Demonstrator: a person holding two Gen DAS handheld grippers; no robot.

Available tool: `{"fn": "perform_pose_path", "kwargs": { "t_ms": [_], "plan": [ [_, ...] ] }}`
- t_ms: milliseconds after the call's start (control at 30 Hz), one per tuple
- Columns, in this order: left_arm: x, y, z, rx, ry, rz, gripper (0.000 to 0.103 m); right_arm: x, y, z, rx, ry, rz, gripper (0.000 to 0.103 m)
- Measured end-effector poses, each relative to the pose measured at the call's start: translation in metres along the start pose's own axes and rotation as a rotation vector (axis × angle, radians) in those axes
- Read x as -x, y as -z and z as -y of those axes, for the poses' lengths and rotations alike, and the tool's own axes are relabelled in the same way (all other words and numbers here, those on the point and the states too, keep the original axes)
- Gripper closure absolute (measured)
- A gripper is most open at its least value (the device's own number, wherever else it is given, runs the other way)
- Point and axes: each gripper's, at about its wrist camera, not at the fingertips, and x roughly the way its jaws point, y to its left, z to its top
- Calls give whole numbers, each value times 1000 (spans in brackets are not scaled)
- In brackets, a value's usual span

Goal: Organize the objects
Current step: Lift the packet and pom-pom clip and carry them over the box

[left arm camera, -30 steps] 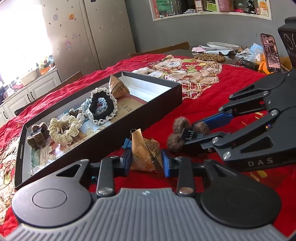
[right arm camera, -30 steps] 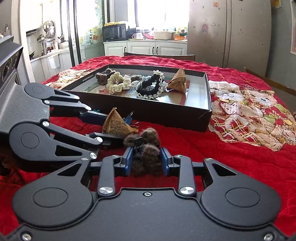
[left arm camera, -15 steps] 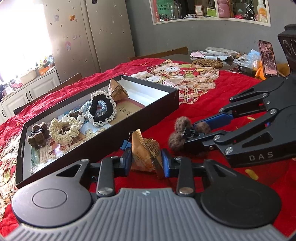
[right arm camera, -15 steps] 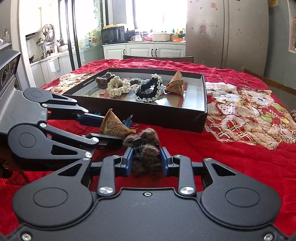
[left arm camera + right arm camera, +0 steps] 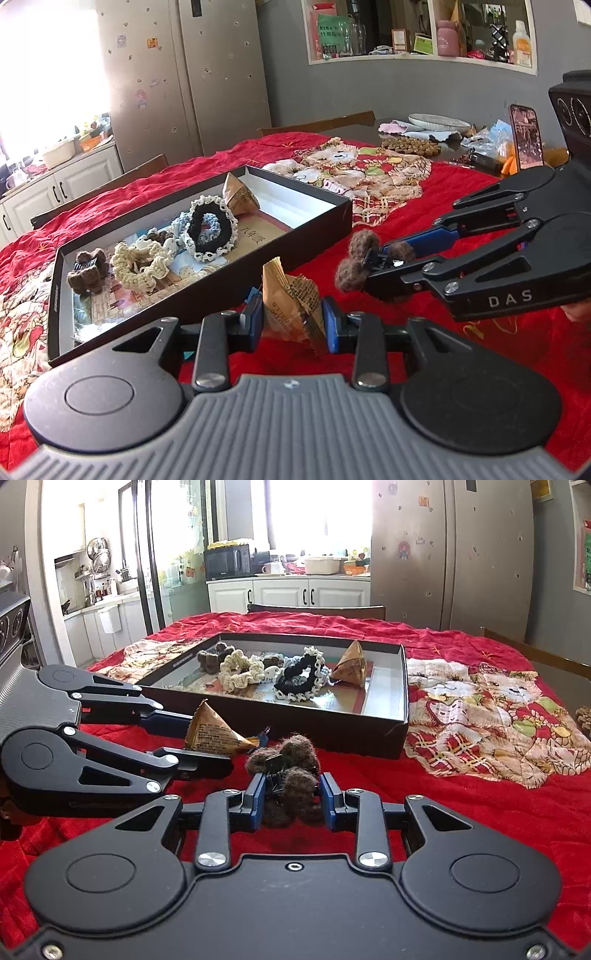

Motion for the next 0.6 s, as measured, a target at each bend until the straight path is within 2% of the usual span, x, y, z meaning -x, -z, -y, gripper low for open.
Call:
{"fn": "perform_pose_path", "kwargs": {
  "t_ms": [600],
  "plan": [
    [20,-7,-30,79,-53,36,66,7,-28,-11,38,-17,52,74]
  ]
}}
